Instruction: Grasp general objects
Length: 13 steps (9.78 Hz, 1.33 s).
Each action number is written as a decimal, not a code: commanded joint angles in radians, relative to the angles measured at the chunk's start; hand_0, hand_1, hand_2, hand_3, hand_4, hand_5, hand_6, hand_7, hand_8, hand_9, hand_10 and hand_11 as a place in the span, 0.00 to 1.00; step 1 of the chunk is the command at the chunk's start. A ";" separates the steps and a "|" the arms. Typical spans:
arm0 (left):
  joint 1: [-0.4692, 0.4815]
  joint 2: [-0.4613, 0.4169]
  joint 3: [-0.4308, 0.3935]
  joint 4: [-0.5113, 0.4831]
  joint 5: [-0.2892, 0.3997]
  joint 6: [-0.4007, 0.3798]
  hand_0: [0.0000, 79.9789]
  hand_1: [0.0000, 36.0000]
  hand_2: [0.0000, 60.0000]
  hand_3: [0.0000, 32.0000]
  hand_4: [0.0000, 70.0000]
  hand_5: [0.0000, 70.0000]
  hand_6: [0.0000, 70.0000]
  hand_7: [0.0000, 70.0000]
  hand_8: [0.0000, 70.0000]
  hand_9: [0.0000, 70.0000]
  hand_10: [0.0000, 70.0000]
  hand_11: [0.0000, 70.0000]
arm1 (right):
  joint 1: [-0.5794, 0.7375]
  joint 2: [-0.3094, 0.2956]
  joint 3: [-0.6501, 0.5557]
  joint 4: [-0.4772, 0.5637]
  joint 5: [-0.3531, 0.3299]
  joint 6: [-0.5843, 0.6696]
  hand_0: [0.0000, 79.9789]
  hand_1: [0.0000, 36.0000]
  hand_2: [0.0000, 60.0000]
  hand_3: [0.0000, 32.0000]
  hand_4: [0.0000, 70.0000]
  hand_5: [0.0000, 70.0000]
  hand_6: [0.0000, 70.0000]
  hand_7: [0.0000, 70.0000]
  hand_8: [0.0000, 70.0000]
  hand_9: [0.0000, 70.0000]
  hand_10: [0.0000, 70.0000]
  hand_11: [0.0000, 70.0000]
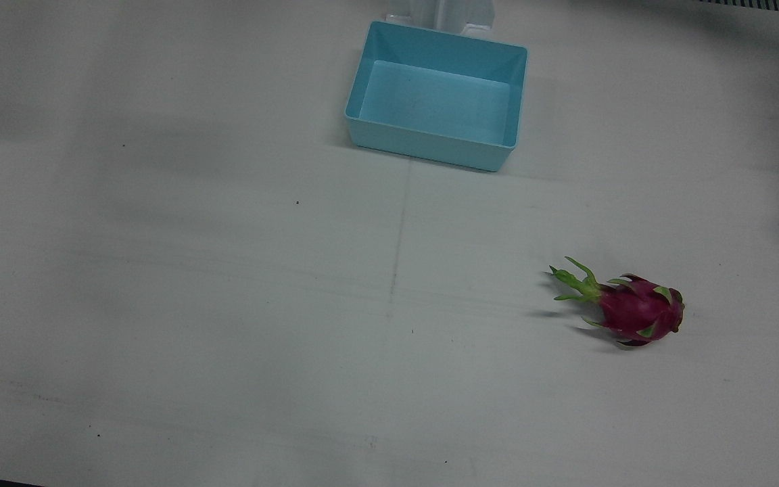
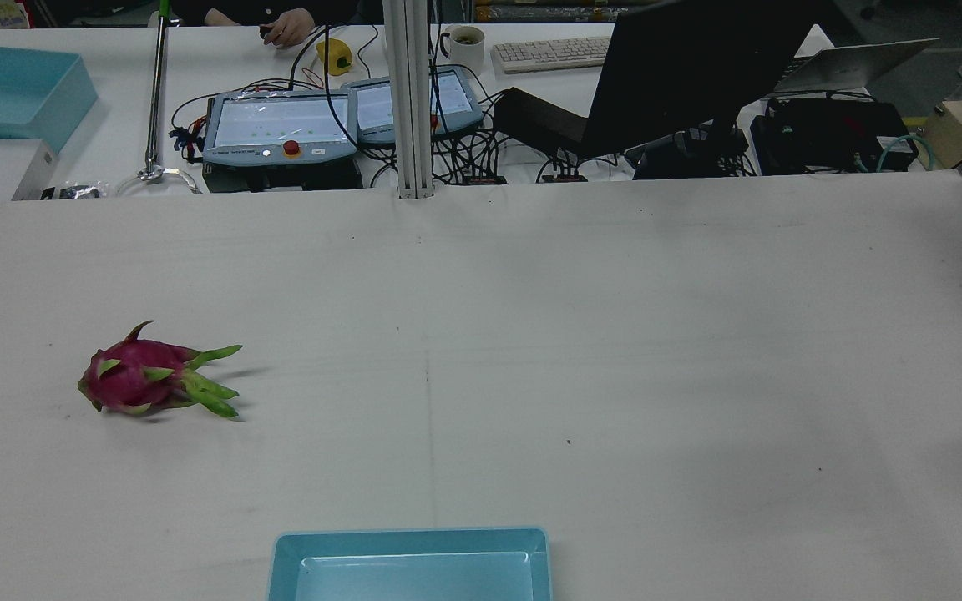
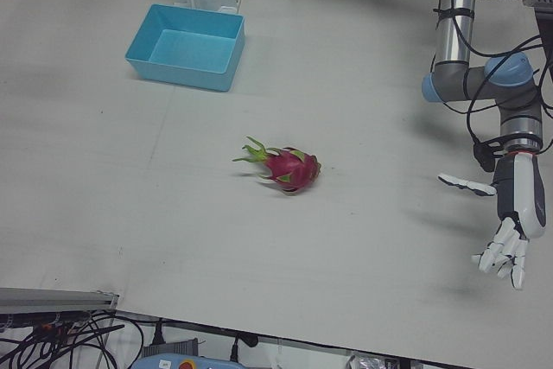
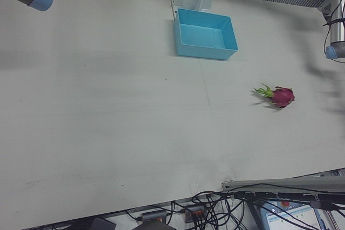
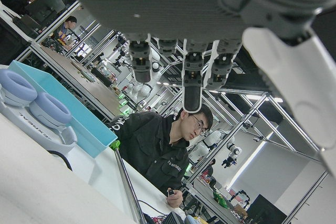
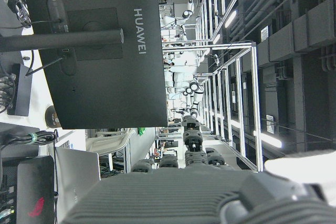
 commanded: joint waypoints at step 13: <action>0.167 -0.036 -0.375 0.137 0.092 0.118 0.62 0.33 0.11 0.00 0.37 0.16 0.36 0.61 0.17 0.10 0.10 0.15 | 0.000 0.000 0.002 -0.002 0.000 0.000 0.00 0.00 0.00 0.00 0.00 0.00 0.00 0.00 0.00 0.00 0.00 0.00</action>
